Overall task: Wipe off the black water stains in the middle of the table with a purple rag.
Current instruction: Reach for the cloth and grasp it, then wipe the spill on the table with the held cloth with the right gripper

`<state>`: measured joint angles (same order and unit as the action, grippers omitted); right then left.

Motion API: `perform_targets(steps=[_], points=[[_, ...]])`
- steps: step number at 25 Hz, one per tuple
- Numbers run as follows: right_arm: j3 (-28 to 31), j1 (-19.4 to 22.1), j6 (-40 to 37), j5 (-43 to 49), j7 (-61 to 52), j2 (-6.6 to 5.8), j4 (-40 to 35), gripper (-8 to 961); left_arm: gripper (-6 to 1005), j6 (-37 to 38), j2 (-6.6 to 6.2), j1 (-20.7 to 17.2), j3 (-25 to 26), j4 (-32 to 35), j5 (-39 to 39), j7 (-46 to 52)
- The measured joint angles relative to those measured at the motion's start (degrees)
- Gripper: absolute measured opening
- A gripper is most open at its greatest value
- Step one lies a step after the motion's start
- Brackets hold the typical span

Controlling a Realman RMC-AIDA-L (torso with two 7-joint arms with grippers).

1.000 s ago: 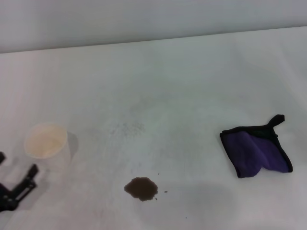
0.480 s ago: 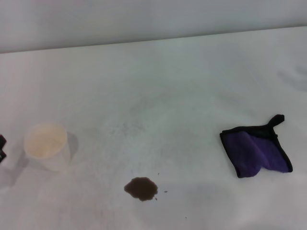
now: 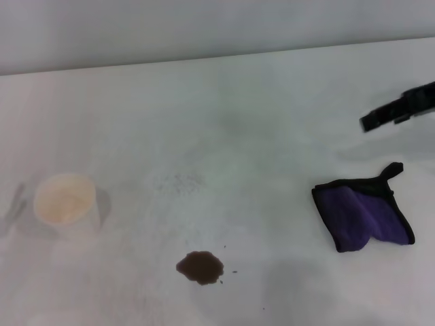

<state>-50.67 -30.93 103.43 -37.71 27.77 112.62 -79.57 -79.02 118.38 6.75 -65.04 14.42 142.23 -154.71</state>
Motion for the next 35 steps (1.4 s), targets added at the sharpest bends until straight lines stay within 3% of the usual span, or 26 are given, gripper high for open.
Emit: perform_targets(steps=[2, 3, 7, 14, 21, 35], points=[[-4.1, -1.2, -0.5, 6.9, -2.4, 2.47, -3.2, 820, 892, 1.2, -0.16, 0.6, 0.4, 0.2, 0.0, -0.3], [-7.0, -1.3, -1.1, 9.0, -4.3, 2.96, -4.2, 816, 892, 1.8, -0.35, 0.9, 0.5, 0.3, -0.1, -0.7], [-22.4, -0.9, -4.9, 11.6, -15.7, 2.63, -4.8, 801, 891, 2.6, -0.98, 1.6, 0.5, 0.9, 0.0, -1.9], [-37.9, -1.2, -8.9, 14.4, -29.6, 2.92, -4.5, 790, 893, 4.7, -2.17, 3.1, 0.5, 1.1, 0.0, -2.3], [-43.7, -0.1, -9.6, 14.5, -36.7, 2.91, -2.3, 784, 892, 5.6, -2.89, 4.3, 0.5, 1.2, 0.1, -2.4], [-46.2, -0.7, -12.7, 16.8, -37.2, 2.8, 7.3, 764, 893, 6.8, -3.03, 5.3, 0.5, 1.0, 0.1, -2.4]])
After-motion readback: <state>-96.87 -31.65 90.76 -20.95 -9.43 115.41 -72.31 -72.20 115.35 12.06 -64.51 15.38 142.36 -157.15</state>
